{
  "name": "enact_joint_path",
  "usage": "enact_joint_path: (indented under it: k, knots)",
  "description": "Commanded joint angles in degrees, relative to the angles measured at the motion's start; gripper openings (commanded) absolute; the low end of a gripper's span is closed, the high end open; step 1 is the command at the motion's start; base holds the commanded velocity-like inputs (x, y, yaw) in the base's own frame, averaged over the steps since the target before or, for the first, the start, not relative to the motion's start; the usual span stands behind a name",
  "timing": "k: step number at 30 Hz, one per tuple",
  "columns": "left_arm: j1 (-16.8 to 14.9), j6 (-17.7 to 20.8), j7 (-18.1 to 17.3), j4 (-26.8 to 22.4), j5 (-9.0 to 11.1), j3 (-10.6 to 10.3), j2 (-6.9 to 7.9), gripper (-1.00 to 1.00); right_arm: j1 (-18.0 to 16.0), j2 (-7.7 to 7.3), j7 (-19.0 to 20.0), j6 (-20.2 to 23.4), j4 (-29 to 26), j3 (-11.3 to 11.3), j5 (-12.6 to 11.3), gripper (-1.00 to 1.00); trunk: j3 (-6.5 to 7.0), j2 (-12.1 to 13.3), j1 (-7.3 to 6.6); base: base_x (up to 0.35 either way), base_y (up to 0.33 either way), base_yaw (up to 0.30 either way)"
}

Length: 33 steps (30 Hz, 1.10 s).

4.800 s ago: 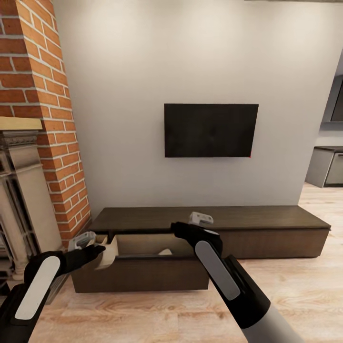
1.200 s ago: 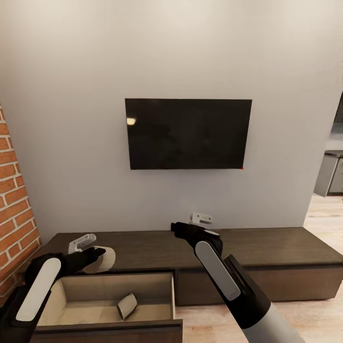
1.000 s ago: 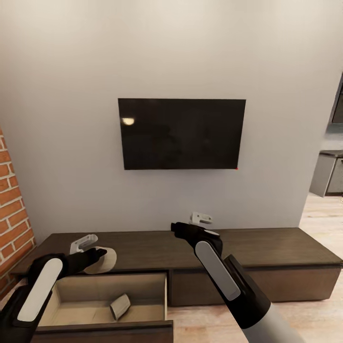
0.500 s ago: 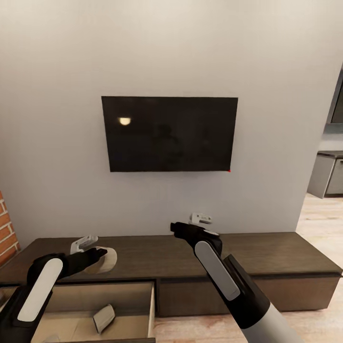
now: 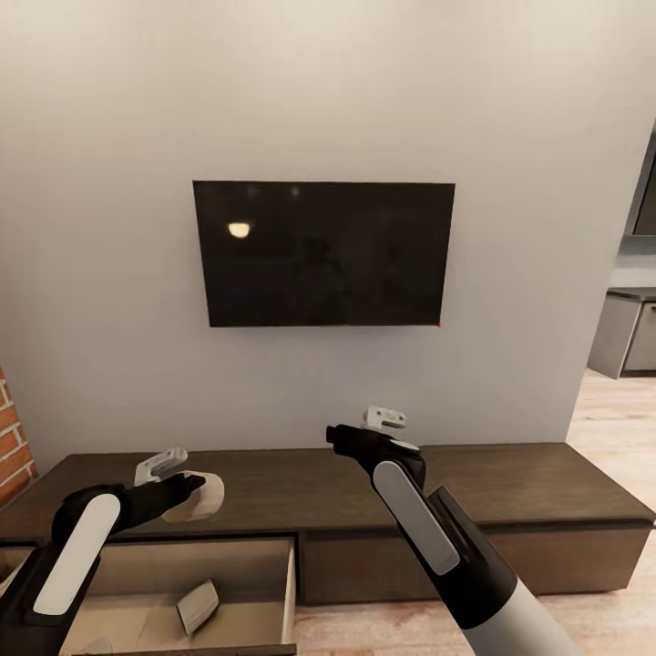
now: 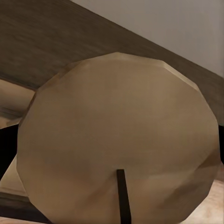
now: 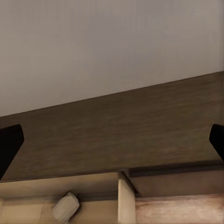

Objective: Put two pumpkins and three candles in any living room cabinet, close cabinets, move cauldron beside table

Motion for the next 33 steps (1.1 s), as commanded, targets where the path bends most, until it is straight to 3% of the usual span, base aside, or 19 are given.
enact_joint_path:
  k: [1,10,15,26,33]
  knots:
    - [-0.05,0.12,0.52,-0.06,0.68,0.03,0.01,-1.0,-0.07,0.05,-0.51,0.15,-0.1,0.04,-0.38,1.0,-0.25,-0.45,0.22,0.0,0.0,0.0]
    - [-0.05,0.03,0.65,0.08,0.76,0.2,0.01,-1.0,-0.07,0.29,-0.51,0.06,-0.75,0.0,-0.33,1.0,-1.87,-4.06,2.2,0.0,0.0,0.0]
    - [-0.12,-0.13,0.97,3.85,0.72,0.08,0.01,-1.0,-0.07,0.41,-0.51,-0.66,-0.85,0.04,-0.33,1.0,-2.77,-6.07,3.3,0.0,0.0,0.0]
    - [-0.22,-0.37,1.05,6.36,0.18,-0.12,-0.08,-1.0,-0.07,0.22,-0.51,-2.33,-0.87,0.36,-0.21,1.0,-4.74,-10.48,5.71,0.0,0.0,0.0]
    - [-0.24,-0.49,1.13,6.59,-0.02,-0.8,-1.03,-1.0,-0.07,0.13,-0.51,-2.39,-0.79,0.48,-0.16,1.0,-6.0,-13.29,7.25,0.0,0.0,0.0]
